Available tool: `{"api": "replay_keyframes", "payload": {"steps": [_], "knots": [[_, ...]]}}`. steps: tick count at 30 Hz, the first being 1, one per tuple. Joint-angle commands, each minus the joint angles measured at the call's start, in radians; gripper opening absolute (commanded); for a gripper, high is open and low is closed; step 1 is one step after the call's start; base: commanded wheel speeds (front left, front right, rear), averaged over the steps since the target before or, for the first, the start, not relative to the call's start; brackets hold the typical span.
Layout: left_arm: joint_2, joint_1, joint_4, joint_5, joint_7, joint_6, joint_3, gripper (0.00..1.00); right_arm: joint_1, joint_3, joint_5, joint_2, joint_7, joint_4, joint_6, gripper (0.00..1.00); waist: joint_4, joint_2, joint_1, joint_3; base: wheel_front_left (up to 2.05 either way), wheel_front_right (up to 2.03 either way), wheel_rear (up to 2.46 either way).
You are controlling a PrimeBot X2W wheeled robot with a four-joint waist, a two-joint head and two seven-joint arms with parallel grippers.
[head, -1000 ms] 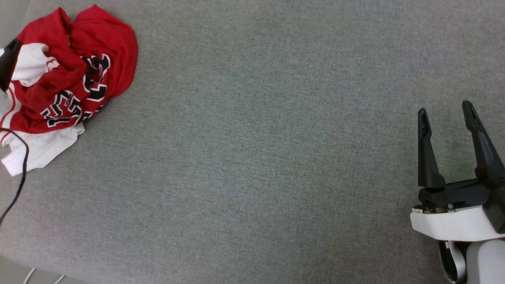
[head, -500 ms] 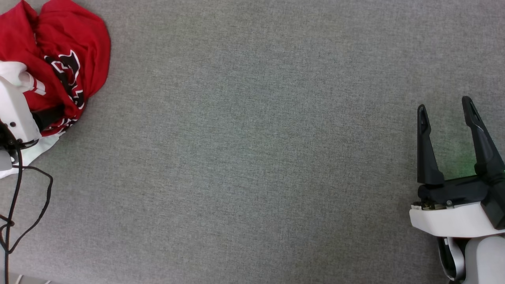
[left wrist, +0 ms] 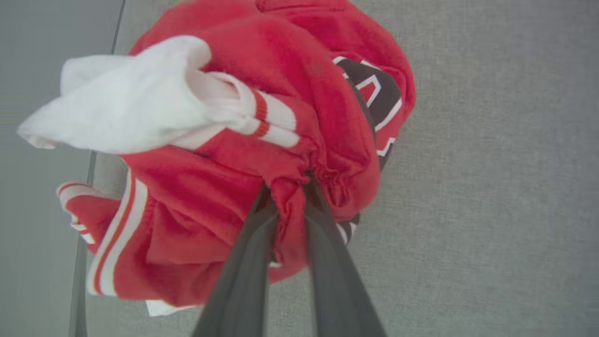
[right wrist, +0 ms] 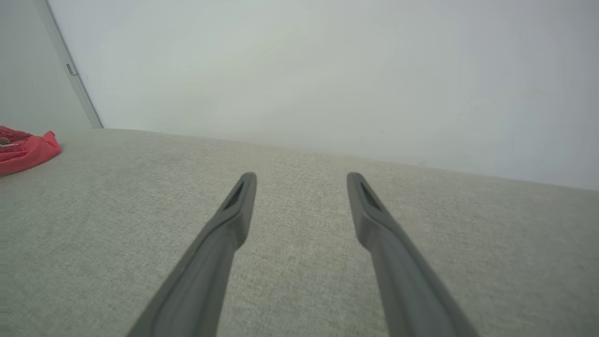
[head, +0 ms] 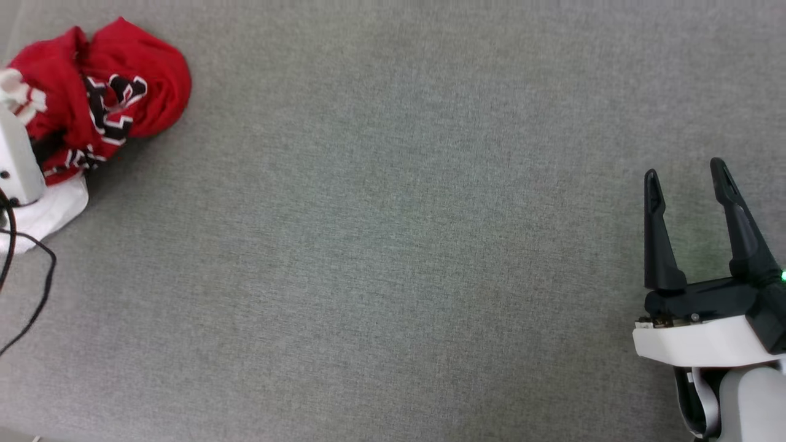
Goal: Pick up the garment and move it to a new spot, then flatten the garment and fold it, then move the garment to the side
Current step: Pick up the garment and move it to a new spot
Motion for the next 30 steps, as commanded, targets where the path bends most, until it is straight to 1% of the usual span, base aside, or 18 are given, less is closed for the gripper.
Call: {"api": "replay_keyframes", "payload": {"steps": [1,3,8,13,18,19,20,23,27,30], "knots": [[0.023,-0.023,-0.031,0.013,-0.02,0.0,-0.018,0.0,0.007,0.002,0.018,0.001,-0.002,0.007,0.0,1.0,0.001,0.0,0.0,-0.042,0.0,0.0,0.0],[0.051,-0.042,-0.065,0.031,-0.04,0.0,-0.041,0.0,0.013,0.007,0.031,0.001,-0.002,0.014,0.0,1.0,0.0,0.0,0.0,-0.069,0.0,0.0,0.0],[0.091,-0.1,-0.169,0.073,-0.065,0.0,-0.102,0.0,0.024,0.015,0.071,0.001,-0.002,0.028,0.0,1.0,-0.012,0.0,0.0,-0.134,0.0,0.0,0.0],[0.089,-0.161,-0.283,0.105,-0.056,0.0,-0.17,0.0,0.035,0.019,0.104,0.001,-0.002,0.039,0.0,1.0,-0.052,0.0,0.0,-0.187,0.0,0.0,0.0],[0.065,-0.218,-0.376,0.125,-0.044,0.0,-0.242,0.0,0.04,0.022,0.135,0.001,-0.002,0.043,0.0,1.0,-0.13,0.0,0.0,-0.223,0.0,0.0,0.0],[0.052,-0.228,-0.392,0.126,-0.041,0.0,-0.259,0.0,0.043,0.016,0.141,0.001,-0.002,0.042,0.0,1.0,-0.145,0.0,0.0,-0.227,0.0,0.0,0.0],[0.028,-0.248,-0.418,0.137,-0.039,0.0,-0.294,0.0,0.05,0.01,0.146,0.001,-0.002,0.04,0.0,1.0,-0.179,0.0,0.0,-0.234,0.0,0.0,0.0],[-0.021,-0.268,-0.447,0.141,-0.041,0.0,-0.349,0.0,0.056,0.006,0.158,0.002,-0.002,0.039,0.0,1.0,-0.227,0.0,0.0,-0.235,0.0,0.0,0.0],[-0.109,-0.281,-0.472,0.155,-0.05,0.0,-0.441,0.0,0.051,-0.003,0.171,0.001,-0.002,0.036,0.0,1.0,-0.274,0.0,0.0,-0.223,0.0,0.0,0.0],[-0.189,-0.276,-0.473,0.159,-0.069,0.0,-0.527,0.0,0.045,-0.003,0.18,0.002,-0.002,0.034,0.0,1.0,-0.301,0.0,0.0,-0.208,0.0,0.0,0.0]]}}
